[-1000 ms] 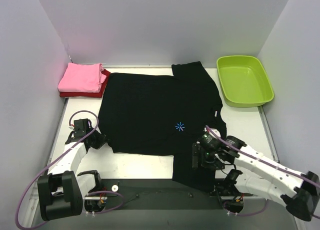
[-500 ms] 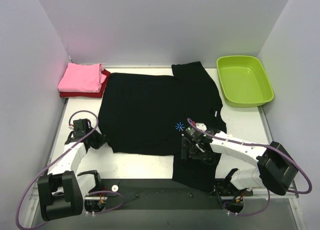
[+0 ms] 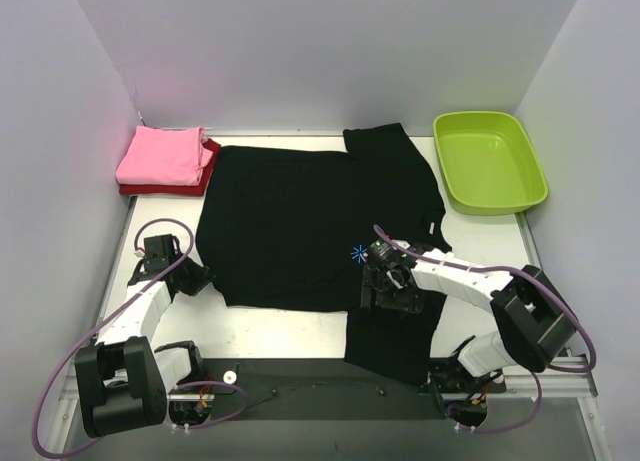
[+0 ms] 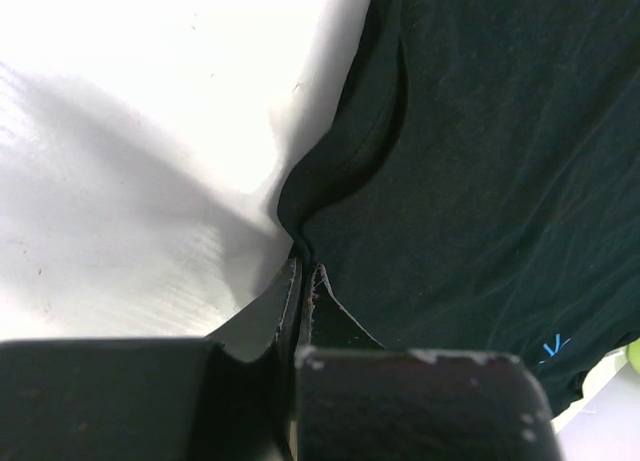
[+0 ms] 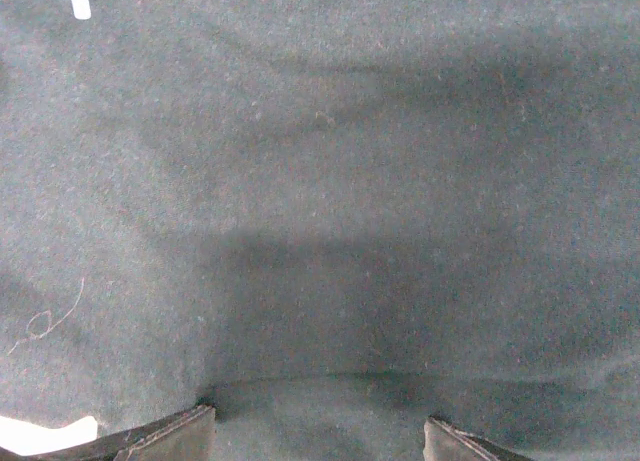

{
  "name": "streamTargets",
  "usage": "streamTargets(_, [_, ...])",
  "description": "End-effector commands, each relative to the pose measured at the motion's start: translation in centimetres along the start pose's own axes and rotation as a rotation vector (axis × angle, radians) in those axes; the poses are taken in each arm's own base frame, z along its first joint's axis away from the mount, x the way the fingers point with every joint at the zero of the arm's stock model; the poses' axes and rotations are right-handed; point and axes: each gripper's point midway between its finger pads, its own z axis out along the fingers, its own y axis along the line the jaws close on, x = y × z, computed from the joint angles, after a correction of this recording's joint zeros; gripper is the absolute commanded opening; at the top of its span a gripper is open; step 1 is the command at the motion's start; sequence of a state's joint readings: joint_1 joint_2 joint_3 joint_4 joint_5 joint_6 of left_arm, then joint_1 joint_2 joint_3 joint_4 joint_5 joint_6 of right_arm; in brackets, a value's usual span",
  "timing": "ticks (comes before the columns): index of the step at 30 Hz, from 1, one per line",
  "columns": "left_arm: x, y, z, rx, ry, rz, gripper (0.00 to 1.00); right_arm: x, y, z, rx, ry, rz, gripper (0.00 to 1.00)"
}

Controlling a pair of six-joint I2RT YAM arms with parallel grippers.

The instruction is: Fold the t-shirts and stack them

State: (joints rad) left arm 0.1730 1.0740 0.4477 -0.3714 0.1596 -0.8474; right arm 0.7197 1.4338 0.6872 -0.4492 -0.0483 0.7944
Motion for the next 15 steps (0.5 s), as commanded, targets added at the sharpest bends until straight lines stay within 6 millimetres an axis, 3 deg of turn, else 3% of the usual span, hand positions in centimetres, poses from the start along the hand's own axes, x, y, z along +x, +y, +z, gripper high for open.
streamTargets(1, [-1.9,-1.6,0.1,0.023,-0.044,-0.025,0.00,-1.4,0.7,3.3,-0.020,-0.017,-0.010,0.84])
streamTargets(15, [-3.1,-2.0,-0.1,0.028,-0.091,-0.055,0.00,-7.1,3.0,3.4,-0.024,-0.113,-0.031,0.86])
